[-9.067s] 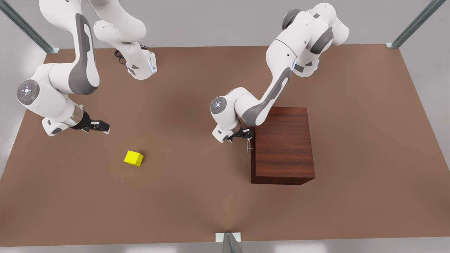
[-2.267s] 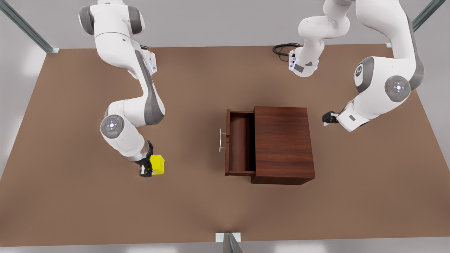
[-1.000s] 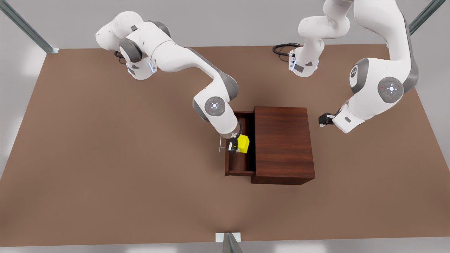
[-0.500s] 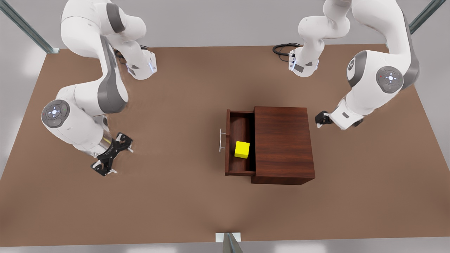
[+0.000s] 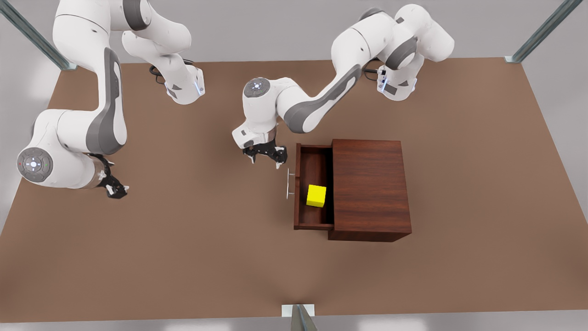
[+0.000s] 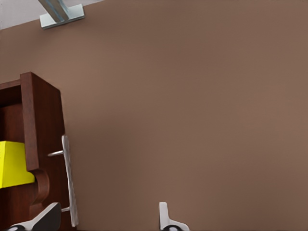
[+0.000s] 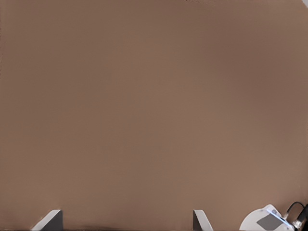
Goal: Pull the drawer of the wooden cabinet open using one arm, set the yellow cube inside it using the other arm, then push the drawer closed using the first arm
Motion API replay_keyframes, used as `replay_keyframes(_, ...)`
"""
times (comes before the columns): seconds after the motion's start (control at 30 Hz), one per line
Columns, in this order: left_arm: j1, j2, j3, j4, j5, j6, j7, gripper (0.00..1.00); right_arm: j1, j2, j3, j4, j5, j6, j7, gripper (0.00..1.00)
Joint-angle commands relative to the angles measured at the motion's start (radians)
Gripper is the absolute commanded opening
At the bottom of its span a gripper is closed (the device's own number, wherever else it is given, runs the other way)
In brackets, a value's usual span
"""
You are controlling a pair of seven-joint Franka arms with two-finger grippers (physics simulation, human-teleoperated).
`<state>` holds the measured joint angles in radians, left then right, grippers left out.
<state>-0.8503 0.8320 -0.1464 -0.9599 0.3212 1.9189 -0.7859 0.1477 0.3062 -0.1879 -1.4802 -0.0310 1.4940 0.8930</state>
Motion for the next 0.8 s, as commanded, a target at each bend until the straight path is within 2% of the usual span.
replay_keyframes(0.0,-0.001,0.036,0.008,0.000,0.039,0.147,-0.834,1.00,0.000,-0.001,-0.001,0.001,0.000,-0.029,-0.945,1.00)
replay_keyframes(0.1,-0.001,0.098,0.037,0.001,0.039,0.278,-0.871,1.00,-0.007,-0.001,-0.001,0.003,-0.001,-0.029,-0.944,1.00)
replay_keyframes(0.2,-0.007,0.130,0.053,0.000,0.056,0.322,-0.865,1.00,-0.005,-0.001,-0.001,0.003,-0.001,-0.027,-0.944,1.00)
replay_keyframes(0.43,-0.013,0.137,0.056,-0.043,0.147,0.281,-0.754,1.00,-0.005,0.002,-0.001,0.005,-0.001,-0.026,-0.941,1.00)
replay_keyframes(0.5,-0.013,0.131,0.056,-0.043,0.147,0.158,-0.673,1.00,-0.005,0.002,-0.001,0.006,0.000,-0.026,-0.941,1.00)
replay_keyframes(0.77,0.013,0.125,0.057,-0.075,0.137,0.157,-0.595,1.00,-0.007,0.002,-0.001,0.011,0.011,-0.023,-0.934,1.00)
